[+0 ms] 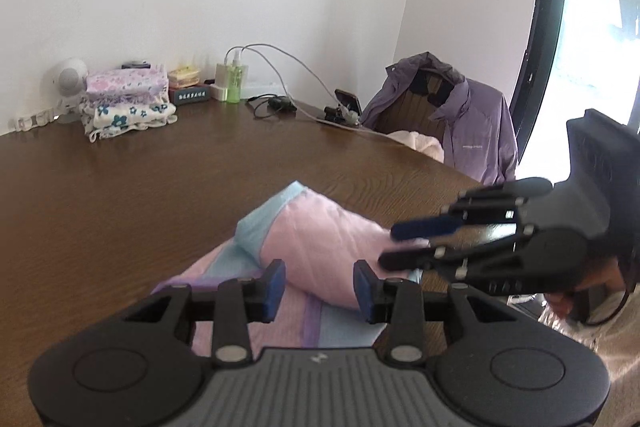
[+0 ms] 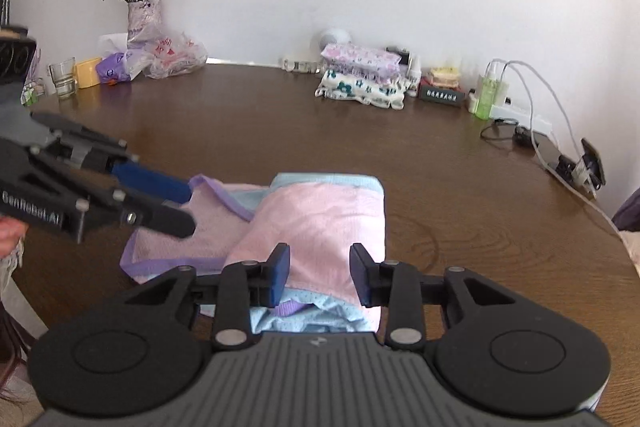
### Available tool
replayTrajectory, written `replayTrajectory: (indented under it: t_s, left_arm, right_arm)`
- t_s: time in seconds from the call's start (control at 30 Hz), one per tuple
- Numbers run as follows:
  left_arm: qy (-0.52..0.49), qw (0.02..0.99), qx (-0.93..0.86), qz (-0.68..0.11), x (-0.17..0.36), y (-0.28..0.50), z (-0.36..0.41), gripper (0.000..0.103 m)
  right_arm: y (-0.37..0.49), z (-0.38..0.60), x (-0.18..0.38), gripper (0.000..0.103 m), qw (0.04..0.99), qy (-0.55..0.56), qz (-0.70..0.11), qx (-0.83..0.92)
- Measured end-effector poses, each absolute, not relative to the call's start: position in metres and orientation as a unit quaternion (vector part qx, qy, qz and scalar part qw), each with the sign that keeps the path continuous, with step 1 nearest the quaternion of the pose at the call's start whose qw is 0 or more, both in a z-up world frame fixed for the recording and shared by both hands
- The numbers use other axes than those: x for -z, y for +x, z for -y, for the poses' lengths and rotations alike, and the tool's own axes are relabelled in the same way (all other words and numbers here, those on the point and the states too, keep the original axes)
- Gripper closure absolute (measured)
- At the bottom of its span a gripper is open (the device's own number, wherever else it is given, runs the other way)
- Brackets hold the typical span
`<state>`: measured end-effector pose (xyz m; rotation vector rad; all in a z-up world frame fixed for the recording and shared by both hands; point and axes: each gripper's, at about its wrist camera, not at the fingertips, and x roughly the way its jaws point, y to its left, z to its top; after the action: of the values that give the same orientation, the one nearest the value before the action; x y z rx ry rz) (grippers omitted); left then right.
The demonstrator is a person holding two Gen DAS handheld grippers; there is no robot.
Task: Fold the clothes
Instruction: 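Lift the folded bundle with the right gripper and tuck it onto the stack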
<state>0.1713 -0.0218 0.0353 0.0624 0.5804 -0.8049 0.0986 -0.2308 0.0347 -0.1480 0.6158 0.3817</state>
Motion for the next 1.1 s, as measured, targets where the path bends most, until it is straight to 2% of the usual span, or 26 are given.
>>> replayTrajectory:
  t_s: [0.13,0.27,0.43,0.53,0.6,0.63,0.7,0.8,0.93,1.1]
  left_arm:
    - [0.044,0.87,0.393,-0.293,-0.031,0.19,0.047,0.07]
    - [0.07,0.861,0.389,-0.32,-0.013,0.2,0.06,0.076]
    - [0.058,0.852,0.395,-0.339,0.003,0.209,0.056,0.074]
    - [0.046,0.852,0.392,-0.344,0.005,0.21,0.05,0.072]
    - [0.039,0.853,0.39,-0.344,0.006,0.21,0.047,0.072]
    - [0.036,0.854,0.389,-0.344,0.006,0.21,0.046,0.072]
    - [0.029,0.857,0.384,-0.343,0.005,0.208,0.043,0.071]
    - [0.02,0.861,0.379,-0.34,-0.001,0.201,0.034,0.07]
    - [0.041,0.867,0.37,-0.331,-0.008,0.182,0.023,0.07]
    - [0.029,0.869,0.379,-0.315,-0.014,0.16,0.013,0.07]
  right_arm:
    - [0.1,0.244,-0.026,0.071,0.931,-0.011,-0.307,-0.196]
    - [0.106,0.292,-0.035,0.061,0.935,0.102,-0.292,-0.175]
    - [0.14,0.323,-0.008,0.06,0.891,0.198,-0.36,-0.192]
    - [0.146,0.323,0.001,0.061,0.875,0.233,-0.367,-0.213]
    - [0.147,0.321,0.004,0.066,0.871,0.248,-0.369,-0.21]
    - [0.148,0.321,0.007,0.081,0.866,0.262,-0.372,-0.205]
    - [0.148,0.32,0.009,0.087,0.863,0.276,-0.371,-0.203]
    - [0.142,0.312,-0.01,0.093,0.889,0.214,-0.352,-0.198]
    - [0.13,0.283,-0.045,0.093,0.937,-0.015,-0.314,-0.151]
    - [0.112,0.224,-0.047,0.093,0.924,-0.253,-0.255,-0.134]
